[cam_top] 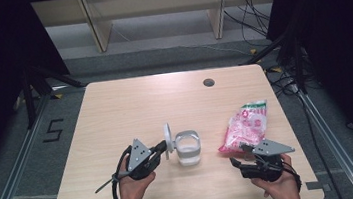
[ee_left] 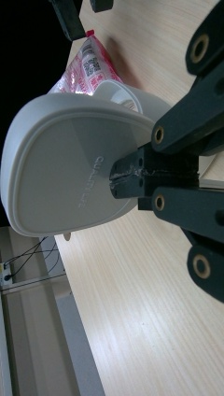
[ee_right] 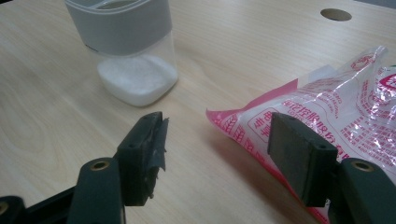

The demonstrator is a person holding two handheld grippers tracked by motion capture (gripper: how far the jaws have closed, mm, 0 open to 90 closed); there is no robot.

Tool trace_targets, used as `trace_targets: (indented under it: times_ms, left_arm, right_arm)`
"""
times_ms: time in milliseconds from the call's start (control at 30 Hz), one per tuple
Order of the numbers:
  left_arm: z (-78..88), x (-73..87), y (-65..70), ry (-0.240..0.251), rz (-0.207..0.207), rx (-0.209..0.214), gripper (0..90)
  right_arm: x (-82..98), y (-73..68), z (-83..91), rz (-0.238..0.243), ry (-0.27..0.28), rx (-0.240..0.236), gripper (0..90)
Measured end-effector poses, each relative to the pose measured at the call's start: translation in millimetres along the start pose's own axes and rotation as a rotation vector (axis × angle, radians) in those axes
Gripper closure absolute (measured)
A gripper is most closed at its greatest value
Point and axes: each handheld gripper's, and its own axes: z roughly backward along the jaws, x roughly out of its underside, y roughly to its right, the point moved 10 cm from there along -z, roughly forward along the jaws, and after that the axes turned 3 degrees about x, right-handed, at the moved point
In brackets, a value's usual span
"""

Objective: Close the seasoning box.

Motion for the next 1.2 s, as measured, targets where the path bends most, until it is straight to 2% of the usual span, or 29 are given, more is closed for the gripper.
trace_targets:
  times_ms: [33,67,167,267,300,333,367,400,433,467,533,600,700,733,833,867,1033,1200]
  left_arm:
    - [-0.1,-0.9,0.0,0.004,0.002,0.001,89.3]
    - [-0.6,-2.2,-0.2,0.012,0.000,0.003,89.3]
    - [0.1,-3.9,-0.6,0.005,-0.002,0.000,89.3]
    - [-1.2,-7.1,1.6,0.025,0.010,0.012,89.3]
    - [-0.3,-7.4,1.1,0.015,-0.009,0.009,89.3]
    - [-1.5,-8.1,2.3,0.021,-0.003,0.017,89.3]
    - [-1.8,-8.6,2.9,0.024,0.003,0.017,89.3]
    - [-2.0,-8.8,2.9,0.021,-0.001,0.016,89.3]
    - [-1.9,-9.1,2.9,0.019,-0.011,0.018,89.3]
    - [-2.3,-9.4,3.3,0.020,-0.008,0.019,89.3]
    - [-3.1,-9.9,4.8,0.022,-0.001,0.023,89.3]
    - [-3.3,-12.1,3.2,0.023,-0.041,0.020,89.4]
    - [-4.4,-13.6,4.9,0.028,-0.040,0.028,89.4]
    - [-4.7,-13.7,4.8,0.027,-0.042,0.027,89.4]
    - [-5.8,-14.2,6.6,0.024,-0.043,0.031,89.3]
    - [-6.0,-14.5,7.1,0.024,-0.044,0.030,89.4]
    - [-8.1,-15.1,12.0,0.035,-0.046,0.043,89.4]
    - [-6.7,-15.4,14.7,0.038,-0.032,0.049,89.1]
  right_arm:
    - [1.2,-2.0,0.5,-0.022,-0.009,0.000,37.1]
    - [0.4,-0.3,-0.4,0.006,0.000,-0.003,37.1]
    - [0.8,-0.1,-0.8,0.014,-0.001,-0.007,37.2]
    - [1.3,0.2,-0.4,0.011,-0.002,0.000,37.3]
    - [1.3,0.6,-0.5,0.013,-0.001,0.002,37.4]
    - [2.3,-2.3,0.5,-0.024,-0.010,-0.001,37.4]
    - [1.2,-0.2,-0.7,0.005,0.001,-0.009,37.5]
    - [1.0,-0.4,-0.8,0.013,0.002,-0.014,37.5]
    - [1.0,-0.5,-0.9,0.015,0.003,-0.013,37.5]
    - [1.7,-0.8,-0.4,0.000,-0.001,-0.009,37.5]
    - [2.5,-0.5,0.4,0.003,-0.010,-0.007,37.5]
    - [0.6,0.9,-0.2,0.009,0.012,-0.002,37.5]
    - [2.9,-1.8,2.0,-0.015,-0.010,-0.004,37.6]
    - [1.7,-0.4,1.0,-0.002,0.006,0.003,37.6]
    - [3.7,-1.8,1.4,-0.016,-0.008,0.000,37.5]
    - [3.6,-0.6,1.2,0.001,-0.008,-0.005,37.6]
    - [2.7,-1.6,1.0,0.005,0.001,-0.025,37.6]
    - [3.3,-1.6,1.9,0.001,-0.002,-0.015,37.6]
